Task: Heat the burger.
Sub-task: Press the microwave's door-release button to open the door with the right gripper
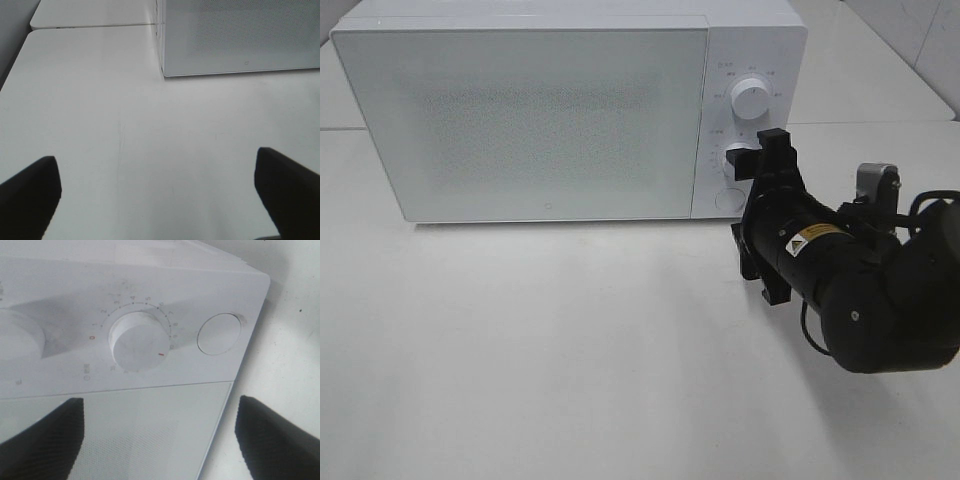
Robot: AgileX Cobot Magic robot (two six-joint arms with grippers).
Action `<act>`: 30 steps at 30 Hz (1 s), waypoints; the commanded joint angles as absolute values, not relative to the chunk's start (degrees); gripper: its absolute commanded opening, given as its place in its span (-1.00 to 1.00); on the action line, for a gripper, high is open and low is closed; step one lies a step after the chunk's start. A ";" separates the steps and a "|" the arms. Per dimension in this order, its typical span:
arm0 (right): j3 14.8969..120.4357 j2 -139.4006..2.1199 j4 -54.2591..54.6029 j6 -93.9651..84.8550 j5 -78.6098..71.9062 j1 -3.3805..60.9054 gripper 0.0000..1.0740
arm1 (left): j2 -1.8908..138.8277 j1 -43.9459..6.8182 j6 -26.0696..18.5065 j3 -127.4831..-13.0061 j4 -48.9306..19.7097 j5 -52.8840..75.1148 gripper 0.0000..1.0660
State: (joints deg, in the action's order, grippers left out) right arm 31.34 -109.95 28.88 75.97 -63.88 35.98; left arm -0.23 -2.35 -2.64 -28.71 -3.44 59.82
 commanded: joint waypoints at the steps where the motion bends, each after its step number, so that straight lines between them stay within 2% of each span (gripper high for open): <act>1: 29.45 -107.03 27.04 72.65 -62.97 36.21 0.45 | -1.49 -2.23 -2.18 -28.48 -3.21 59.47 0.94; 13: 28.13 -93.11 26.24 37.18 -35.52 35.98 0.42 | -1.49 -2.23 -2.18 -28.48 -3.21 59.47 0.94; 22: 37.36 -90.70 26.07 2.98 -3.78 31.57 0.42 | -1.49 -2.23 -2.18 -28.48 -3.21 59.47 0.94; 30: 42.97 -90.70 24.69 -10.26 15.64 28.13 0.42 | -1.49 -2.23 -2.18 -28.48 -3.21 59.47 0.94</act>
State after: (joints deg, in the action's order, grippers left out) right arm 42.40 -91.16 25.21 -7.68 12.72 28.59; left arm -0.23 -2.35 -2.64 -28.71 -3.44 59.82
